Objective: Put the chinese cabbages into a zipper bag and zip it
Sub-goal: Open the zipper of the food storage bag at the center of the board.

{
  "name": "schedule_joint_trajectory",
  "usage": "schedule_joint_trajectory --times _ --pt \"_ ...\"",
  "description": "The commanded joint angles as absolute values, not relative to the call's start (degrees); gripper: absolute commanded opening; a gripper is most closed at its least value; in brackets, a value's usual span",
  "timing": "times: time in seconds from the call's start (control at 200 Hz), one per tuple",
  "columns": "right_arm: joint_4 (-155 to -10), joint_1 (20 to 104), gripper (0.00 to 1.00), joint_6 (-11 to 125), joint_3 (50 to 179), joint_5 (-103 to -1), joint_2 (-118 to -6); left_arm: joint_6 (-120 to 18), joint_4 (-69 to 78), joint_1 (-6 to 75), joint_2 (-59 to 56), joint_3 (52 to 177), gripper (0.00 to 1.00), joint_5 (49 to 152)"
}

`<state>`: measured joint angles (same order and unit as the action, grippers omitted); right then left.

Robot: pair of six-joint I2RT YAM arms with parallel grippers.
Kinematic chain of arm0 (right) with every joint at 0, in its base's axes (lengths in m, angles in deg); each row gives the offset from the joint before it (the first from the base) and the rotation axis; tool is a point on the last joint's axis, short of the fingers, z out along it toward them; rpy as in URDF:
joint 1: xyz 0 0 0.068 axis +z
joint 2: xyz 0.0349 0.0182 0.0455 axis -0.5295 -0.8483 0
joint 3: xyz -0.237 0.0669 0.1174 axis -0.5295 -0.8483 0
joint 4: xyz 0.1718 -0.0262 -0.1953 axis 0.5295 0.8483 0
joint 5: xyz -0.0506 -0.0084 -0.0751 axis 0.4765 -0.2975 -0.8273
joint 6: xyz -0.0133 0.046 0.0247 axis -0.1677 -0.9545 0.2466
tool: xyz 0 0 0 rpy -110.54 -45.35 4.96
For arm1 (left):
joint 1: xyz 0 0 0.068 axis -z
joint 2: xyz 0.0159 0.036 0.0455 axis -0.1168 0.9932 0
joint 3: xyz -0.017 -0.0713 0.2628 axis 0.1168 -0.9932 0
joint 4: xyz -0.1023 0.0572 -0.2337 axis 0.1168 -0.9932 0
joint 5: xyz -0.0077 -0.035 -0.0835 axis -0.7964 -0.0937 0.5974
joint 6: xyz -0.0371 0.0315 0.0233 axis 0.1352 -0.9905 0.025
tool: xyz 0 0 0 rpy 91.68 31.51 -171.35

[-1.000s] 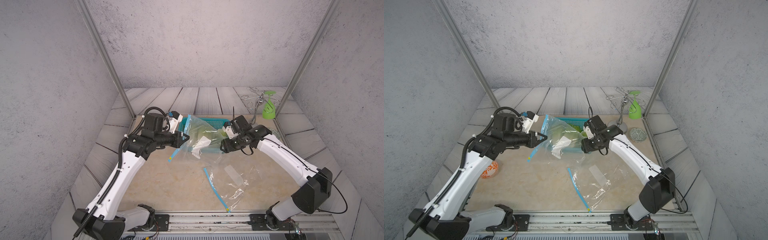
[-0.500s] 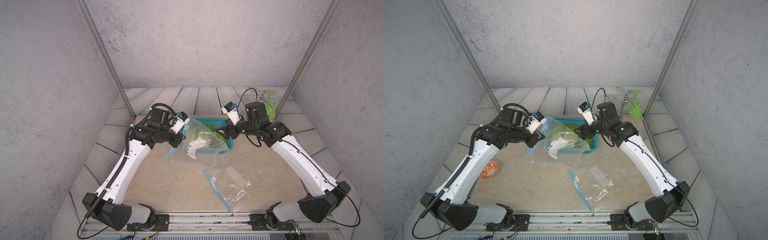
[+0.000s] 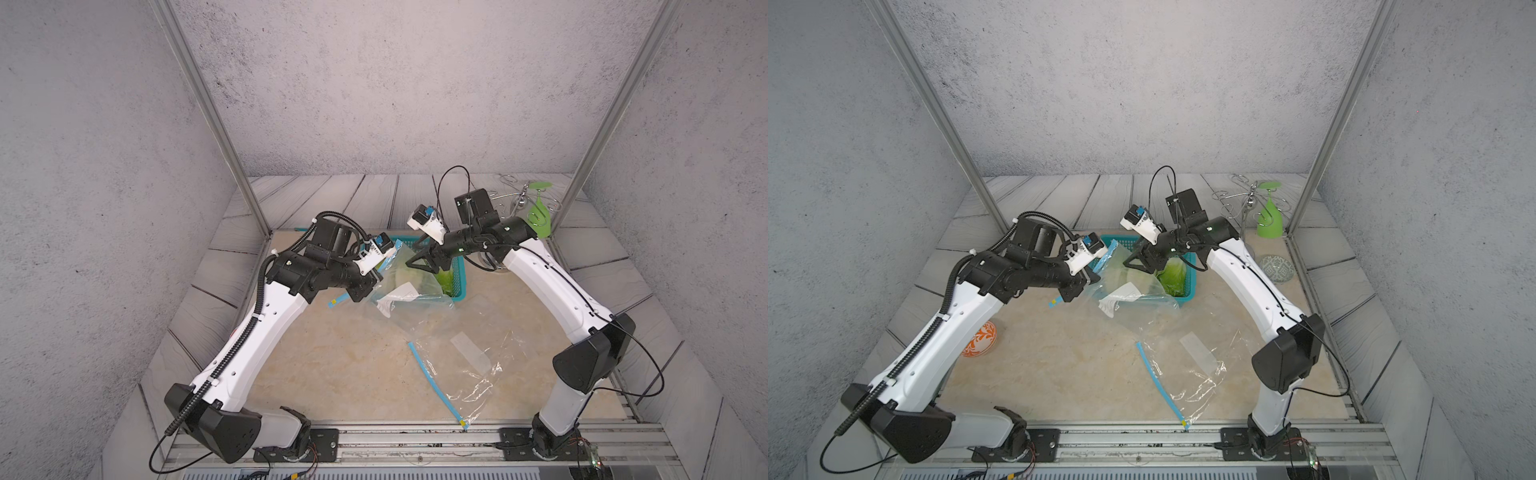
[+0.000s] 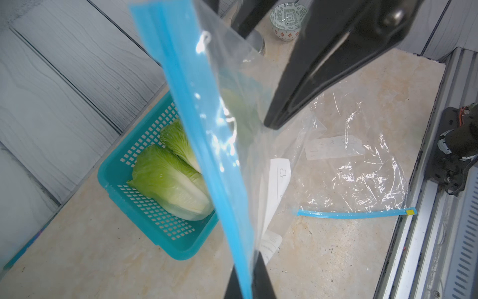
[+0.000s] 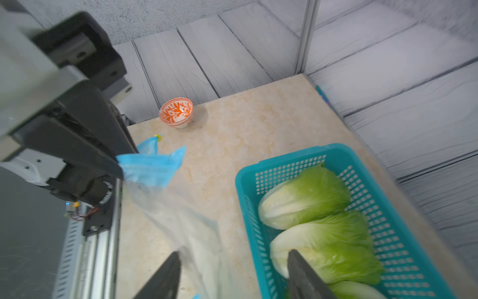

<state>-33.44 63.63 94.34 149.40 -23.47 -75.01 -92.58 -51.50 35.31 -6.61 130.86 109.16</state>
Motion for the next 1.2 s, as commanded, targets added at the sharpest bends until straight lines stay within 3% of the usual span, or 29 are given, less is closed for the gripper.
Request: schedule_joint_trajectory --times 0.0,0.105,0.175,0.25,0.365,0.455,0.556,0.696,0.891,1.051,1.191 --pt "-35.0 64.0 0.41 90.9 149.7 -19.0 -76.3 -92.8 -49.0 35.5 -7.7 133.4 0.0 102.0" --pt "-42.1 64.0 0.19 85.6 145.9 -15.4 -74.8 -89.6 -48.1 35.5 -6.9 136.2 0.0 97.2" --pt "-46.7 64.0 0.0 82.9 143.9 -15.0 -73.5 -87.2 -48.1 35.5 -6.5 138.5 0.1 96.2" --pt "-50.8 64.1 0.0 80.4 142.6 -17.4 -72.5 -83.8 -48.8 35.4 -6.4 141.4 0.25 95.7" --pt "-57.9 63.9 0.0 75.9 141.9 -23.6 -71.6 -75.4 -50.5 35.1 -5.9 147.2 0.6 90.4" --pt "-69.1 63.9 0.0 68.5 139.3 -28.8 -71.2 -70.6 -52.9 33.7 -5.0 152.4 0.71 88.8" --pt "-83.2 63.9 0.0 58.3 134.0 -37.8 -70.1 -62.8 -55.8 29.3 -3.2 157.8 0.7 92.2" --pt "-106.1 63.9 0.0 45.7 122.2 -50.4 -66.3 -53.8 -57.1 22.5 -1.7 157.9 0.59 99.7" --pt "-112.2 63.6 0.0 35.4 114.7 -69.2 -62.8 -47.7 -52.5 21.8 -3.3 149.7 0.56 101.1" --pt "-114.9 63.2 0.0 32.0 110.2 -69.8 -61.1 -38.1 -42.1 21.9 -5.1 138.9 0.57 111.7" --pt "-118.9 64.3 0.0 35.0 103.5 -65.6 -59.8 -22.2 -24.5 21.8 -6.3 127.1 0.66 122.9"
